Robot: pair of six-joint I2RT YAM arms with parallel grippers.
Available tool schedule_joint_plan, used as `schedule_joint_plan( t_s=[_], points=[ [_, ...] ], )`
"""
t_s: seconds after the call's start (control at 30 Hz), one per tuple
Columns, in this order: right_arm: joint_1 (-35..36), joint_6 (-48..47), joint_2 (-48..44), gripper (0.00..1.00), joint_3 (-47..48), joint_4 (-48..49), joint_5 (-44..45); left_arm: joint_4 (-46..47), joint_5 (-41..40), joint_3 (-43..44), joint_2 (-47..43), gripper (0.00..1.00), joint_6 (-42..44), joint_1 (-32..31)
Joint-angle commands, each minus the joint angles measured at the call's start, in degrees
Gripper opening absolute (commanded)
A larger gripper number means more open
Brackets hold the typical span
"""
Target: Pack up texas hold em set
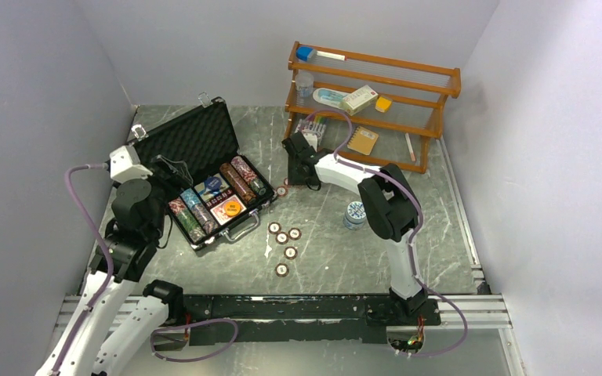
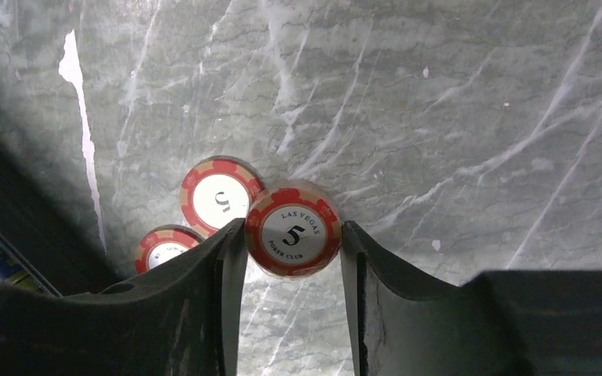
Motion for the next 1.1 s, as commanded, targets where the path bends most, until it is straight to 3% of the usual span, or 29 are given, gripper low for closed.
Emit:
schedule_joint_plan(
  t_s=[0.0, 0.2, 0.4, 0.7, 0.83, 1.07],
  points=[
    [-0.73, -0.32, 0.31, 0.46, -0.20, 1.83, 0.69, 1.71, 0.28, -0.19, 0.90, 0.81, 0.03, -0.31],
    [-0.86, -0.88, -4.15, 0.37, -2.50, 3.89, -0.93, 2.88, 2.39, -0.52, 1.83, 0.82, 1.45, -0.31],
    [-0.91, -2.37, -16.69, 0.36, -12.00, 13.32, -8.79, 6.97, 21.53, -0.22, 4.65, 0.82, 6.31, -0.31],
    [-0.30, -17.78, -34.29, 0.37, -21.86, 22.15, -23.65, 0.64, 41.77, 7.36, 12.86, 0.82, -13.52, -0.30],
    [0.26, -27.44, -42.17, 0.38, -29.65, 30.52, -32.93, 6.57, 54.72, 6.52, 17.39, 0.84, -16.35, -0.28],
    [0.29, -33.84, -48.94, 0.38, -36.20, 39.20, -44.05, 7.47, 65.20, 9.90, 25.64, 0.86, -16.24, -0.38]
  ],
)
